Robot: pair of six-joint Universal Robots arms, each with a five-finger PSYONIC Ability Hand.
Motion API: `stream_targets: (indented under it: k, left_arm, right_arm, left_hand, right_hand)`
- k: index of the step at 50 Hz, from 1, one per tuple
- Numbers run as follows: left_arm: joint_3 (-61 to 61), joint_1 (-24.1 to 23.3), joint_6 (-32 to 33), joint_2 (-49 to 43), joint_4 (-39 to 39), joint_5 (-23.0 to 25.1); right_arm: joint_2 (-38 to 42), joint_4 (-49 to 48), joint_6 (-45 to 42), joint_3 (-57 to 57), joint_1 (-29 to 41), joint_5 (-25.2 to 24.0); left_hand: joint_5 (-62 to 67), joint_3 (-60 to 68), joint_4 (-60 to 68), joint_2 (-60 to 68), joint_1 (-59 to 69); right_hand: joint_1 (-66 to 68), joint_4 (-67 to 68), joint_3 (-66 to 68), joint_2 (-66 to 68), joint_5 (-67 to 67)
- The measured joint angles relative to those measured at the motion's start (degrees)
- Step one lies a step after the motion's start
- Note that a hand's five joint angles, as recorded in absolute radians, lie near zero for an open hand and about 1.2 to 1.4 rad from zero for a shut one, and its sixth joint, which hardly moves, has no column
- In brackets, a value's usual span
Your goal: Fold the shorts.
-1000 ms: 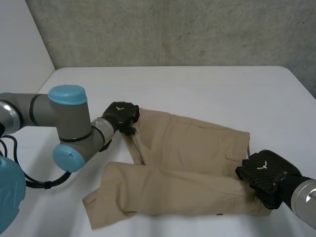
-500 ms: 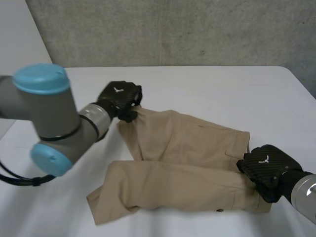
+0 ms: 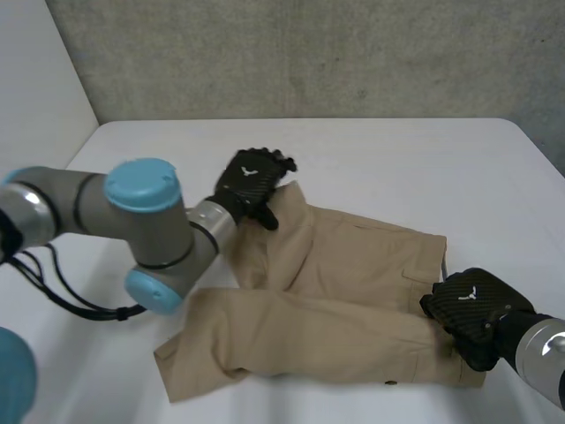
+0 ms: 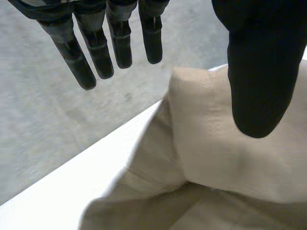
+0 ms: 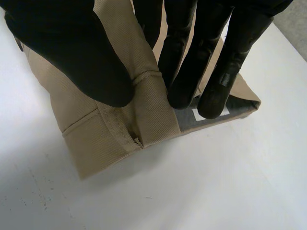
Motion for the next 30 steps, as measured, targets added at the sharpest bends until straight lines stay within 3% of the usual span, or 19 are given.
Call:
stream_targets:
  k: [6, 7, 11, 19, 23, 30]
  left_arm:
    - [-6.02, 3.76, -0.14, 5.86, -1.89, -2.11]
    - [-7.11, 4.29, -0.14, 6.73, -2.40, -2.44]
    - [-9.23, 5.10, -0.15, 7.99, -4.03, -2.97]
    - [-9.78, 5.98, 0.00, 7.40, -6.17, -3.95]
    - [-9.12, 7.18, 0.21, 6.47, -6.65, -4.45]
    - [-8.80, 7.91, 0.42, 4.87, -9.52, -4.80]
  right_arm:
    - [0.60, -0.51, 0.00, 0.18, -0.01, 0.03]
    - [0.68, -0.63, -0.02, 0.23, 0.00, 0.04]
    - [0.74, -0.85, -0.04, 0.29, 0.02, 0.05]
    - [1.09, -1.09, -0.04, 0.45, 0.05, 0.08]
    - [1.41, -1.13, -0.06, 0.45, 0.02, 0.07]
    - [2.08, -1.16, -0.09, 0.45, 0.05, 0.05]
  left_hand:
    - [3.58, 3.01, 3.34, 3.40, 3.43]
    - [13.13, 12.61, 13.38, 12.82, 14.10]
    - [14.94, 14.64, 15.33, 14.88, 15.43]
    - [15.36, 15.21, 15.83, 15.50, 15.55]
    - [22.77, 22.61, 23.15, 22.80, 24.05]
    - [24.39, 24.37, 24.93, 24.63, 25.02]
  right_hand:
    - [0.00, 0.00, 0.00, 0.00, 0.00]
    - [0.00, 0.00, 0.00, 0.00, 0.00]
    - [0.00, 0.00, 0.00, 0.00, 0.00]
    - [0.00, 0.00, 0.00, 0.00, 0.00]
    - [0.00, 0.00, 0.00, 0.00, 0.00]
    - [0.00, 0.00, 0.00, 0.00, 0.00]
